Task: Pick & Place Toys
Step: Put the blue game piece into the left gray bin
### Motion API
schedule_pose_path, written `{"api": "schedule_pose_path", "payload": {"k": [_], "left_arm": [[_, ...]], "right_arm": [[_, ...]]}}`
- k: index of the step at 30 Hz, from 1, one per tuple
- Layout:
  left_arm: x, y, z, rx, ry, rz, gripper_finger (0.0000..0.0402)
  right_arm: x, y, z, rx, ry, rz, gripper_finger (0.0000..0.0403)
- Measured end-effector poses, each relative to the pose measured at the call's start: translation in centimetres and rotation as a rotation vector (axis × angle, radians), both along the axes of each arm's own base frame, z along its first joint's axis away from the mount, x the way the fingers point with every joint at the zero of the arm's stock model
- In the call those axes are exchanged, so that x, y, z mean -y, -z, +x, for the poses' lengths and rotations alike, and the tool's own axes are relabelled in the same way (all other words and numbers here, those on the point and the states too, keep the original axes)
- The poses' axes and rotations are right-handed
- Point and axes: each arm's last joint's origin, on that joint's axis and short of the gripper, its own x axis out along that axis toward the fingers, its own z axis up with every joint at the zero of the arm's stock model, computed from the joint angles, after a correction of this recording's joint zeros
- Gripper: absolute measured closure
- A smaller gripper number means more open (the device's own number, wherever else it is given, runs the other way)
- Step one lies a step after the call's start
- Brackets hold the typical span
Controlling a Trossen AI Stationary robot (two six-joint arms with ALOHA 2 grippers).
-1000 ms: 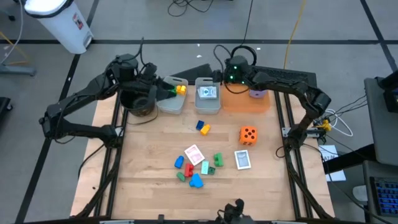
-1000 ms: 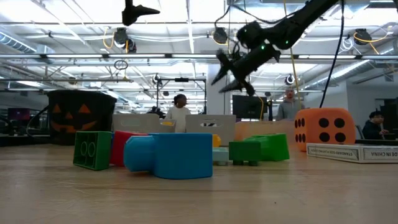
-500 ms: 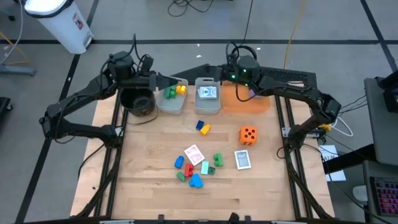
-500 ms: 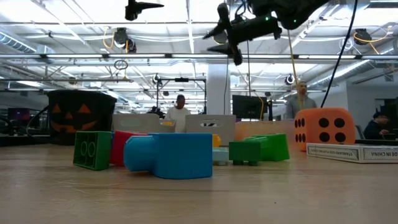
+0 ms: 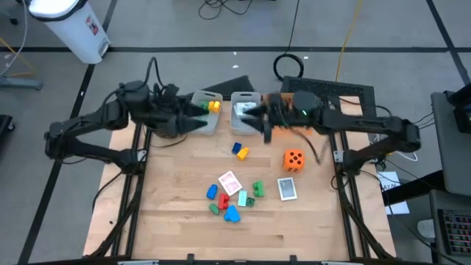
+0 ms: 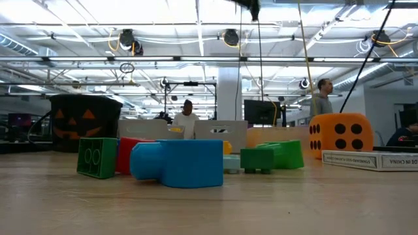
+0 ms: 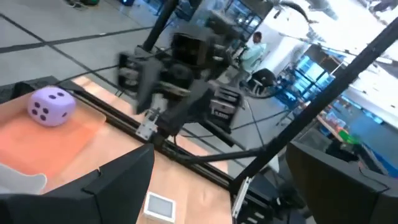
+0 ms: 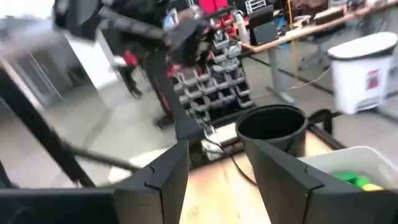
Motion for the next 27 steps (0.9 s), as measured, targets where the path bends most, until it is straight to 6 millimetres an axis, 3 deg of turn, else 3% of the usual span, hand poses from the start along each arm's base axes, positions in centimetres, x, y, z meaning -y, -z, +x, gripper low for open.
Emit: {"api": "schedule_pose_path", "payload": {"k": [4,7,13,18,27], "left_arm": [[2.1,0.2,0.1,0.041,0.017,0.023,0.003],[3.5,1.7,0.9,0.025,0.052,0.023,0.003],[5.8,5.0,1.7,-0.046,0.119,0.012,0.003],[6.9,7.8,1.7,-0.189,0.081,0.029,0.003],[8.7,12.7,2.0,-0.557,0.15,0.09,0.003]], "right_arm": [[-3.7,-0.9,-1.7,-0.052,0.046,-0.111,0.0239],[-5.9,-0.9,-2.8,-0.107,0.057,-0.143,0.0239],[-9.5,1.6,-3.8,-0.353,0.039,-0.188,0.0239],[-10.9,3.6,-4.1,-0.512,0.072,-0.172,0.0239],[-11.2,4.4,-3.8,-0.543,0.11,-0.107,0.0239]]}}
